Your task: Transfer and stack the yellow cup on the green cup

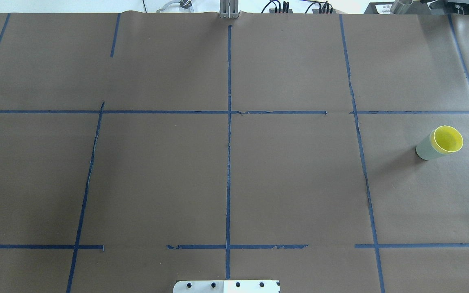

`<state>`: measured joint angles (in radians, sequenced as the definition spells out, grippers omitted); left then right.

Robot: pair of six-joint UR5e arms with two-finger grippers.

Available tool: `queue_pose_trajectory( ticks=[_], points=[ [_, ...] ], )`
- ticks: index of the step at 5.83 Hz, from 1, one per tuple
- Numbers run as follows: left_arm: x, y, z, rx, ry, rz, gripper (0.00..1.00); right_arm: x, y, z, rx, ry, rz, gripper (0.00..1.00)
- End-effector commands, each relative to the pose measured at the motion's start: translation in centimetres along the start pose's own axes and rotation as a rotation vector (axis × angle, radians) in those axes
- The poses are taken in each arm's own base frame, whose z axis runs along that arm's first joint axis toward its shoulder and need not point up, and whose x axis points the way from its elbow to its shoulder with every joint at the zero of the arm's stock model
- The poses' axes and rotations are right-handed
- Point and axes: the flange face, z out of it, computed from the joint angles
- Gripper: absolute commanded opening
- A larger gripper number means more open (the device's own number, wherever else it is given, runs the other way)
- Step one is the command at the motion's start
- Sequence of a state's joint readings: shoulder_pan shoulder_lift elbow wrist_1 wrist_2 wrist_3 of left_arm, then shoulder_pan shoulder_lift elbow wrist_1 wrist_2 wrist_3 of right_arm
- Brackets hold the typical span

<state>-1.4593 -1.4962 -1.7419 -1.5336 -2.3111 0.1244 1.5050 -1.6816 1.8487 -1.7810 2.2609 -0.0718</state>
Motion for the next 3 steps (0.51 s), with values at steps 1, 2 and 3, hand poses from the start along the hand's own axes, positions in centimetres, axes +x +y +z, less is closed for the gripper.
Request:
queue_pose_trajectory(
  ticks=[1, 2, 3],
  points=[
    [-4.1, 4.1, -0.4, 0.02, -0.019, -0.08, 1.0, -0.1, 0.1, -0.1, 0.001, 0.0, 0.0, 1.0],
    [-4.4, 4.7, -1.3, 0.033, -0.023, -0.101, 1.0, -0.1, 0.0, -0.1, 0.002, 0.0, -0.002, 1.0],
    [-4.8, 5.7, -0.9, 0.029, -0.022, -0.109, 1.0, -0.1, 0.1, -0.1, 0.001, 0.0, -0.003, 1.0]
  ],
)
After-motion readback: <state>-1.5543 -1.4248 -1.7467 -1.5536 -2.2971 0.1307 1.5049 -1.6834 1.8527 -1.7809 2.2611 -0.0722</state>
